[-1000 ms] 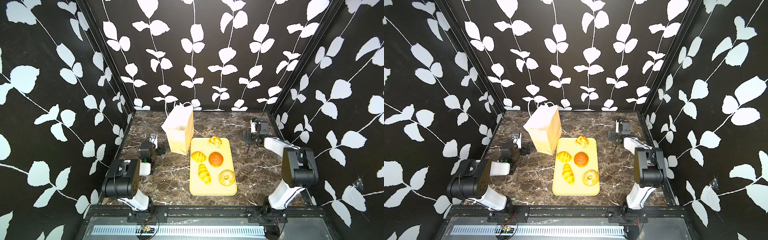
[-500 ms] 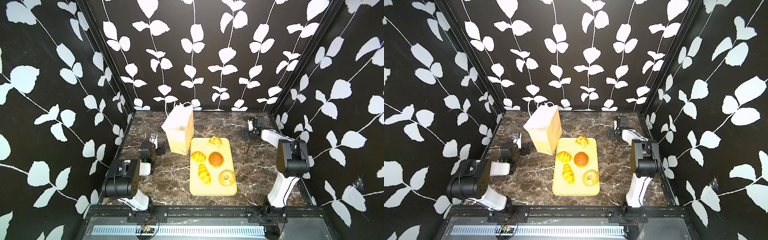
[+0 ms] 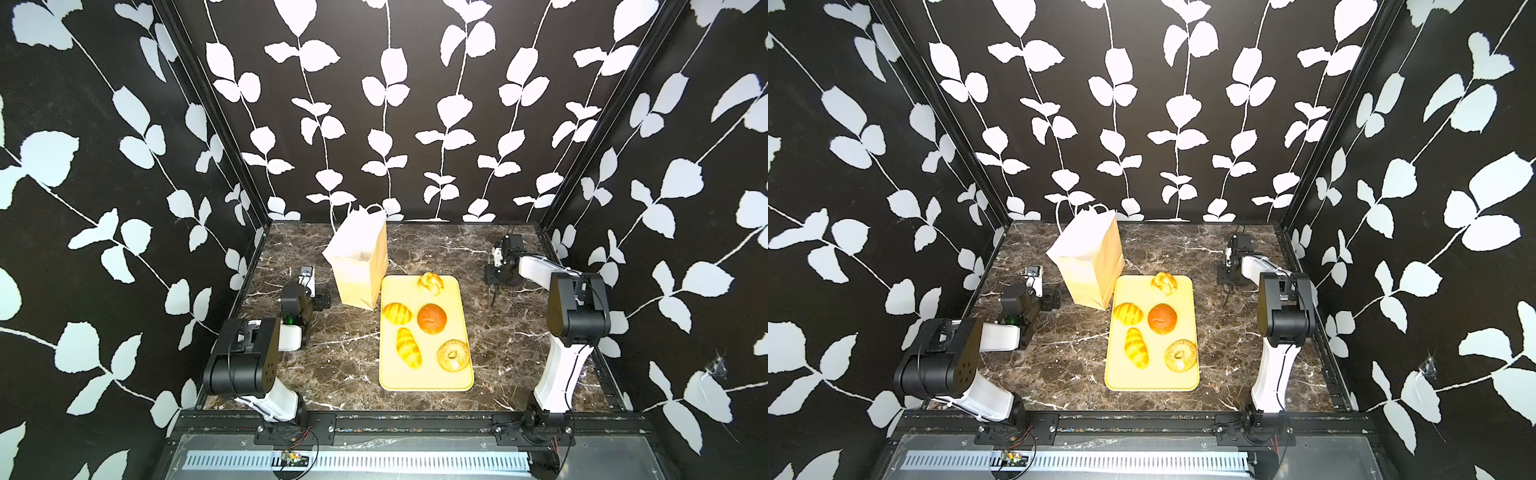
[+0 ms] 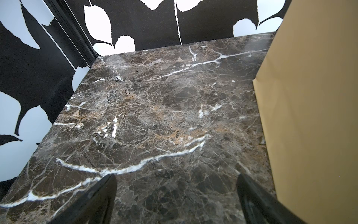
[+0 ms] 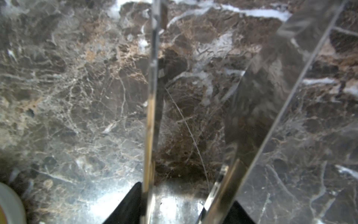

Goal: Pack bread into a paper bag
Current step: Pick up the clamp from the center of the board, then pick up the fake bread from the plate.

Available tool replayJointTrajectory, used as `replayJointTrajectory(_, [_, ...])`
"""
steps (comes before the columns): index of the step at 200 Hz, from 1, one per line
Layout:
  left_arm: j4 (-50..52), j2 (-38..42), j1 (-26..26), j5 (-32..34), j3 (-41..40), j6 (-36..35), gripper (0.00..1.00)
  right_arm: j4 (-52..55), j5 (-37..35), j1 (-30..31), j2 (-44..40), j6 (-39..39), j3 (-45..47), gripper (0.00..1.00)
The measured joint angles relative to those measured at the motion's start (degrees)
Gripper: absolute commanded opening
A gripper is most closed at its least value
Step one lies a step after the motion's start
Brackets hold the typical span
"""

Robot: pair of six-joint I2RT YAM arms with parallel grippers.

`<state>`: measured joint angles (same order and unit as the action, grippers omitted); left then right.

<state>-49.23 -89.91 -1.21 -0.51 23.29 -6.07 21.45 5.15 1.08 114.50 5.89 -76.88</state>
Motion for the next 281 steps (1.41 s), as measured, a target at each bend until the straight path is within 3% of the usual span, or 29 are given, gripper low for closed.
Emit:
replayJointTrajectory(13, [0.0,0.0,0.0,0.0,0.0,0.0,0.98,0.0,0.0,0.0,0.0,0.0,0.0,0.35])
replayJointTrajectory(50, [0.0,0.0,0.0,0.0,0.0,0.0,0.98,-0.6,0.4,0.0,-2.6,0.0,2.6,0.26])
replayJointTrajectory(108, [0.0,0.0,0.0,0.0,0.0,0.0,0.99,2.4,5.3,0.0,-13.9,-0.6,4.5,0.26])
replayJointTrajectory(150, [0.0,0.0,0.0,0.0,0.0,0.0,0.99,8.3,13.4,0.3,-22.4,-0.3,4.5,0.31])
replayJointTrajectory(198, [0.0,0.0,0.0,0.0,0.0,0.0,0.98,13.2,17.6,2.4,-33.7,2.4,4.8,0.34])
replayJointTrajectory(239, [0.0,0.0,0.0,0.0,0.0,0.0,0.98,17.7,18.3,3.8,-40.9,5.6,5.3,0.18])
replayJointTrajectory(281, [0.0,0.0,0.0,0.0,0.0,0.0,0.98,23.2,19.0,5.4,-41.6,7.5,7.0,0.16])
